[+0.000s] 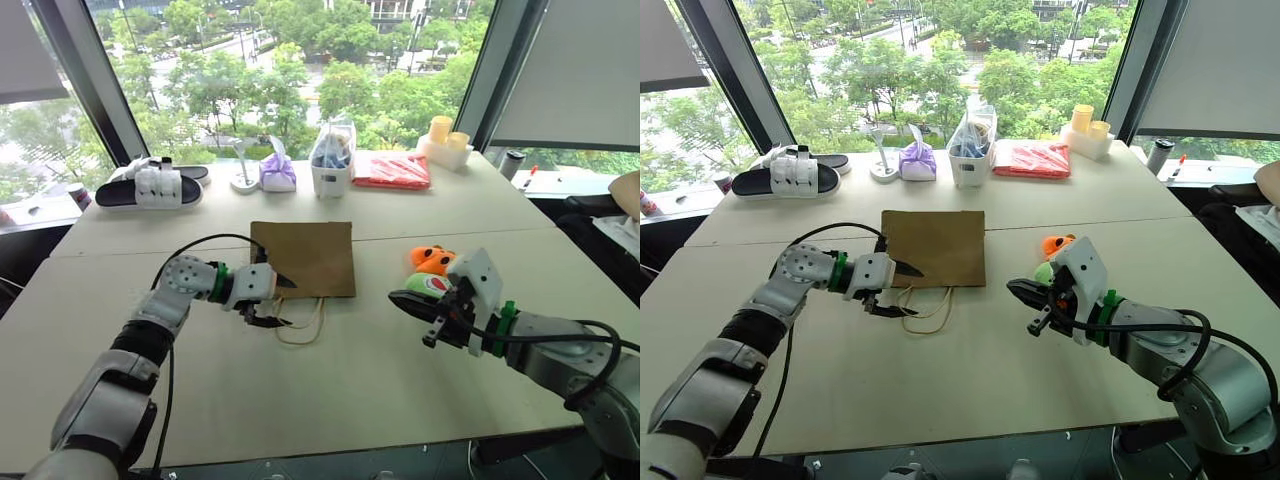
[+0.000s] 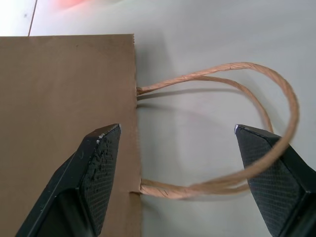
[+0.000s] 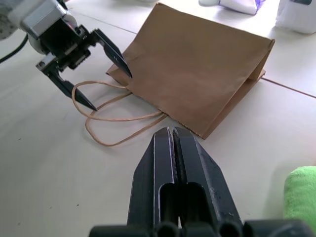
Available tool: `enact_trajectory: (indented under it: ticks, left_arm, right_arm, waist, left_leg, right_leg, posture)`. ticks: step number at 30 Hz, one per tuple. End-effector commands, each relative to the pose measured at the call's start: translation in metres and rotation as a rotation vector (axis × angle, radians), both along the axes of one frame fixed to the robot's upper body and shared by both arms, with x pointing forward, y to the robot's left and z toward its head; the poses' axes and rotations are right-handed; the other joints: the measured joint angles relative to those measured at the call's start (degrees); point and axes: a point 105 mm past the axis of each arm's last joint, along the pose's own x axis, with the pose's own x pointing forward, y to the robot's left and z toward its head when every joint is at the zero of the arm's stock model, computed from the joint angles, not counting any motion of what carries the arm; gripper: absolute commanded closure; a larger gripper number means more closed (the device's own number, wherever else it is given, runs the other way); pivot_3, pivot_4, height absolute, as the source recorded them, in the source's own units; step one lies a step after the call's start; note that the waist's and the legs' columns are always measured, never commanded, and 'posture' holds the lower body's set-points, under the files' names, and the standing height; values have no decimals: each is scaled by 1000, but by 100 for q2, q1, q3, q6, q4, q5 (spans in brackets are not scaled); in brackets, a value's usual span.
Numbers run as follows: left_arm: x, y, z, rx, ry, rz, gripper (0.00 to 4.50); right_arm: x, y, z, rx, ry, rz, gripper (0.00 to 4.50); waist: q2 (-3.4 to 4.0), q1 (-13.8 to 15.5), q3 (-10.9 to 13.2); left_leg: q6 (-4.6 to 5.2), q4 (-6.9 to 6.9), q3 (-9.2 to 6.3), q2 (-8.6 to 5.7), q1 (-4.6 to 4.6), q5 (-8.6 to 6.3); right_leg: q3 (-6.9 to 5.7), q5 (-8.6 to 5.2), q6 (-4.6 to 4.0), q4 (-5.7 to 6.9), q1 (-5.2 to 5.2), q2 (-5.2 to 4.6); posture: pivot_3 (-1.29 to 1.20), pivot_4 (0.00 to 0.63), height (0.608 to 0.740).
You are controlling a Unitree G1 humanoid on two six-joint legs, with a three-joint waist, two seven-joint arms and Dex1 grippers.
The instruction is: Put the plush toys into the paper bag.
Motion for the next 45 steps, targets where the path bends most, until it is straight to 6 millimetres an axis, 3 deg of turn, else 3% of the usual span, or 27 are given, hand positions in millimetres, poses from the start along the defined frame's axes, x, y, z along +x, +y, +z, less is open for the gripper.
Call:
enact_trajectory:
  ticks: [1,2,3,4,7,10,13,14,21,27,30,35,42,45]
  left_arm:
    - [6,-4,16,-27,-55,-32,2102]
    - [7,-5,18,-36,-49,-35,2563]
    - [8,-6,20,-42,-44,-36,2630]
    - [8,-6,22,-43,-41,-41,3289]
    - [6,-6,32,-84,23,-62,4478]
    - [6,-10,45,-148,88,-61,4478]
    - [16,-33,106,-427,202,-4,4478]
    - [15,-37,116,-470,229,2,4478]
    - [-1,-51,148,-585,302,-18,4478]
    - [-25,-52,146,-566,366,-55,4478]
    - [-28,-52,143,-570,367,-35,4478]
    - [-28,-49,135,-585,368,10,4478]
    - [-38,-58,116,-579,422,-4,4478]
    - [-43,-61,112,-575,447,-27,4478]
  right_arm:
    - [-7,3,8,4,-52,-4,4500]
    - [-8,4,7,6,-51,-6,4500]
    - [-8,4,6,7,-50,-7,4500]
    - [-8,5,6,10,-50,-10,4500]
    - [-10,11,1,25,-42,-12,4500]
    - [-10,13,-3,23,-32,-20,4500]
    - [8,28,-17,25,-29,-73,4500]
    - [12,32,-19,26,-32,-79,4500]
    - [44,62,-29,29,-53,-81,4500]
    - [91,76,-36,43,-82,-154,4500]
    - [99,81,-43,29,-73,-140,4500]
    - [82,76,-38,13,-71,-81,4500]
    - [34,42,5,-25,-131,-59,4500]
    - [27,51,13,-10,-124,-8,4500]
  waist:
    - [0,1,0]
    - [0,0,0]
    - [-1,-1,0]
    - [-1,-1,0]
    - [0,-9,0]
    - [-1,-16,0]
    - [-15,-13,8]
    - [-21,-17,12]
    - [-15,-181,9]
    - [-13,-229,10]
    - [-13,-229,11]
    - [-12,-164,11]
    - [-11,-136,12]
    - [-11,-167,11]
  left_leg:
    - [0,0,0,0,0,0]
    - [0,0,-1,0,0,0]
    - [0,0,-1,0,0,0]
    - [1,0,-1,-1,0,0]
    - [1,3,-2,-1,0,0]
    - [1,3,-5,0,1,0]
    - [2,12,-10,-1,-1,0]
    - [2,18,-13,-1,-2,0]
    - [0,5,-17,0,7,1]
    - [-7,-1,-16,0,7,5]
    - [-15,-4,-19,0,7,9]
    - [-34,-4,-22,-3,4,19]
    - [-18,0,-23,-5,1,10]
    - [-17,-1,-23,-2,6,10]
  right_leg:
    - [0,0,0,0,0,0]
    - [-1,0,0,0,0,0]
    - [0,0,1,1,0,0]
    - [-1,0,1,2,0,0]
    - [-1,0,1,4,0,0]
    - [-3,0,2,9,1,2]
    - [-5,0,2,15,2,3]
    - [-8,0,2,18,3,4]
    - [-5,-3,6,25,-2,8]
    - [-1,-2,5,37,-12,10]
    - [-1,-2,4,38,-13,10]
    - [1,-2,4,35,-14,8]
    - [2,-2,4,29,-11,6]
    - [1,-2,3,32,-9,8]
  posture:
    - [0,150,740]
    - [0,150,740]
    - [0,150,740]
    - [0,150,740]
    - [0,150,740]
    - [0,150,740]
    - [0,150,740]
    - [0,150,740]
    - [0,150,740]
    - [0,150,740]
    - [0,150,740]
    - [0,150,740]
    - [0,150,740]
    - [0,150,740]
